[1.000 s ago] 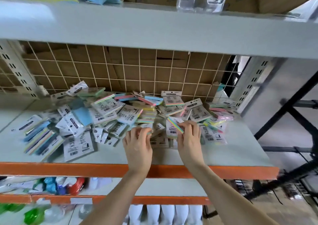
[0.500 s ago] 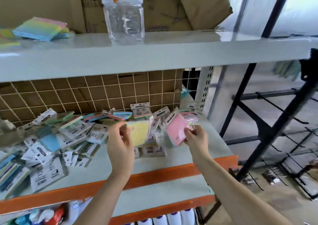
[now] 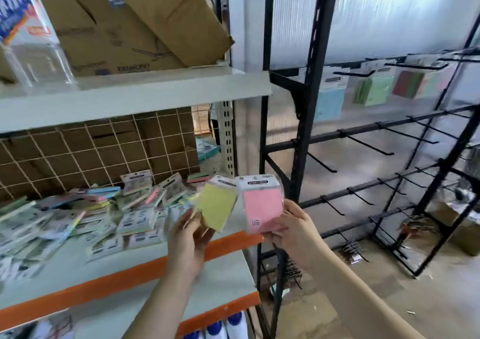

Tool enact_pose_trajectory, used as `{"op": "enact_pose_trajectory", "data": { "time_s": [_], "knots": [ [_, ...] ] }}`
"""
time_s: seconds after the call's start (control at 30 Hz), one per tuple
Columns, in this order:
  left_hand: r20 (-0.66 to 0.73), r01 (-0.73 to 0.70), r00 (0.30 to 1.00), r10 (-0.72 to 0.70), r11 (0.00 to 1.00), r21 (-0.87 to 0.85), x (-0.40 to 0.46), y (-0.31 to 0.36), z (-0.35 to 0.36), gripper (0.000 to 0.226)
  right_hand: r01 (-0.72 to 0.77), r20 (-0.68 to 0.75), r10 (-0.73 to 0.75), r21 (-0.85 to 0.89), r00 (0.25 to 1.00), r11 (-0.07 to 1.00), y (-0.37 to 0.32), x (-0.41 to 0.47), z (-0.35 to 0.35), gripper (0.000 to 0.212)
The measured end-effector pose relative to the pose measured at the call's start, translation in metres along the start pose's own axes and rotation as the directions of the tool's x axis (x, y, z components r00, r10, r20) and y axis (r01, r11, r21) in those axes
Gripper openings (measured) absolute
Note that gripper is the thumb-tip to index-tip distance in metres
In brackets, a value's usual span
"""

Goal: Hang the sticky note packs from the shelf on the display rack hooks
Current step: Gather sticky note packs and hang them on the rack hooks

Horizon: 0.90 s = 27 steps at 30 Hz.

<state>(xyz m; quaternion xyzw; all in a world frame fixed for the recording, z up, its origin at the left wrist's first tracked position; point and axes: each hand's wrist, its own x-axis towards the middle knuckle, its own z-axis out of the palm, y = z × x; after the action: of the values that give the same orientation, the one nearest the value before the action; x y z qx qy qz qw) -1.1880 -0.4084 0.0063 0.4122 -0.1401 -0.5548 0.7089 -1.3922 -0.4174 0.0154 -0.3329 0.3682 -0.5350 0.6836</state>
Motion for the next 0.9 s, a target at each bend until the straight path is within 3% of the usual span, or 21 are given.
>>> {"op": "enact_pose_trajectory", "data": {
  "time_s": [0.17, 0.27, 0.4, 0.53, 0.63, 0.73, 0.8, 0.9],
  "knots": [
    [0.195, 0.151, 0.968, -0.156, 0.988, 0.040, -0.038, -0.064, 0.042, 0.034, 0.028, -0.010, -0.028, 0.009, 1.000, 1.000, -0.036, -0.033, -0.065, 0.009],
    [0.254, 0.194, 0.947, -0.196, 0.980, 0.033, -0.059, -0.097, 0.067, 0.052, 0.099, -0.040, -0.100, -0.029, 0.994, 0.995, -0.065, -0.049, -0.097, 0.023],
    [0.361, 0.223, 0.900, -0.243, 0.970, 0.096, -0.082, -0.126, 0.111, 0.032, 0.172, -0.114, -0.177, -0.053, 0.978, 0.984, -0.098, -0.064, -0.135, 0.011],
    [0.478, 0.145, 0.846, -0.237, 0.964, 0.222, -0.090, -0.144, 0.151, 0.040, 0.179, -0.175, -0.179, -0.020, 0.968, 0.984, -0.123, -0.073, -0.170, 0.010],
    [0.548, 0.103, 0.803, -0.234, 0.960, 0.259, -0.091, -0.157, 0.179, 0.033, 0.193, -0.245, -0.199, -0.050, 0.949, 0.980, -0.138, -0.076, -0.196, 0.027],
    [0.535, 0.075, 0.807, -0.248, 0.943, 0.325, -0.085, -0.172, 0.207, 0.027, 0.213, -0.268, -0.260, -0.191, 0.928, 0.958, -0.156, -0.073, -0.219, 0.043],
    [0.530, 0.008, 0.816, -0.233, 0.920, 0.392, -0.078, -0.183, 0.229, 0.034, 0.208, -0.306, -0.284, -0.257, 0.909, 0.944, -0.171, -0.068, -0.233, 0.038],
    [0.550, -0.139, 0.818, -0.168, 0.870, 0.472, -0.068, -0.197, 0.268, 0.036, 0.213, -0.365, -0.347, -0.361, 0.864, 0.908, -0.198, -0.054, -0.251, 0.010]
  ]
}}
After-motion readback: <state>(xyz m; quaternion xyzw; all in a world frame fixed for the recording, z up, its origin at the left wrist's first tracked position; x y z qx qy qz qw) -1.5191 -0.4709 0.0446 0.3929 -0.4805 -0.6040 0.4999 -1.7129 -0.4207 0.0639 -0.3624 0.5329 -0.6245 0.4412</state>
